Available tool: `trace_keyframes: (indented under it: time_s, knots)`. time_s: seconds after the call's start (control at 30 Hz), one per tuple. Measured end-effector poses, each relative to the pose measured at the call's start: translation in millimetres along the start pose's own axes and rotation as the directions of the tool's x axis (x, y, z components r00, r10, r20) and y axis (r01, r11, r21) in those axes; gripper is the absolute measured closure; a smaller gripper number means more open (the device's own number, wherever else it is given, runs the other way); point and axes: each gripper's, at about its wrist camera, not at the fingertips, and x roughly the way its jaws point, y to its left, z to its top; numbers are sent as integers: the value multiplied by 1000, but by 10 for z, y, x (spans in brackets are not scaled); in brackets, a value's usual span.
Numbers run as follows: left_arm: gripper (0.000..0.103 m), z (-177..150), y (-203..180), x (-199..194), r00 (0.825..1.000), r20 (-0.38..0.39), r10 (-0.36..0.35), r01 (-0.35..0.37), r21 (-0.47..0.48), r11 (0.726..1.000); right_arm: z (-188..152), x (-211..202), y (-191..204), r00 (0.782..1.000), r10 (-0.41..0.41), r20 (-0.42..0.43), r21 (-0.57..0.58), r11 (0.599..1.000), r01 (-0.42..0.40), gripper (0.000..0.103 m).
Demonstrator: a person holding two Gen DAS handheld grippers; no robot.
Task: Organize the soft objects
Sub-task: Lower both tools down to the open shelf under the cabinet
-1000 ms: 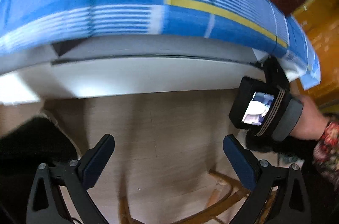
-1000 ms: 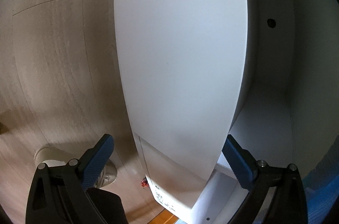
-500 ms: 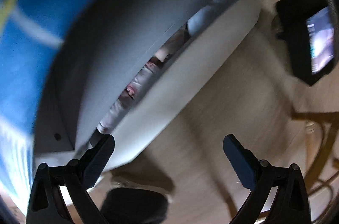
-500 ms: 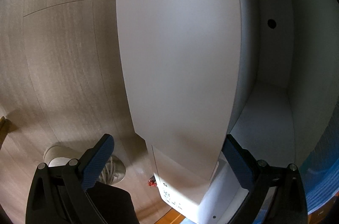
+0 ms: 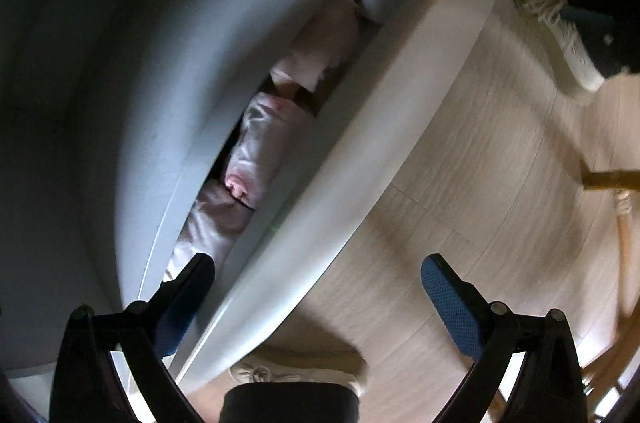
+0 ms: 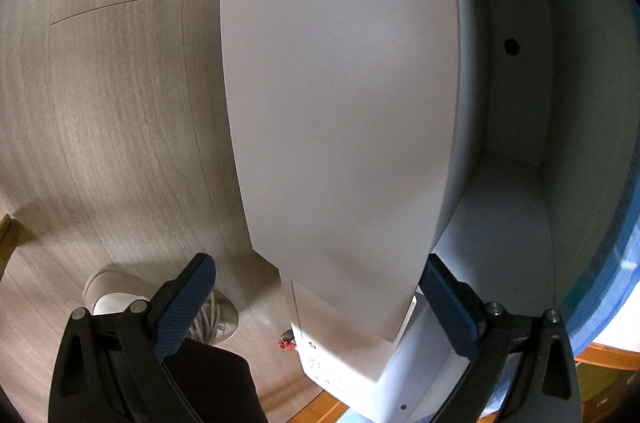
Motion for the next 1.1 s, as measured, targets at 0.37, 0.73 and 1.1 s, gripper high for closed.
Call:
trace_keyframes:
  time_s: [0.37,0.73,1.1]
  knots:
    - [0,-117,-218,-76,998,-39,-41,43,63,997,-22,-210,96,999,34,-18,-31,999,-35,0]
    - [0,-185,-492,-146,996,-85,-27,38,136,990,-148,-435,273,996,71,-49,-85,994,-75,0]
    - [0,-310,-590,-252,994,-107,-35,55,185,981,-344,-689,475,992,128,-12,-161,979,-129,0]
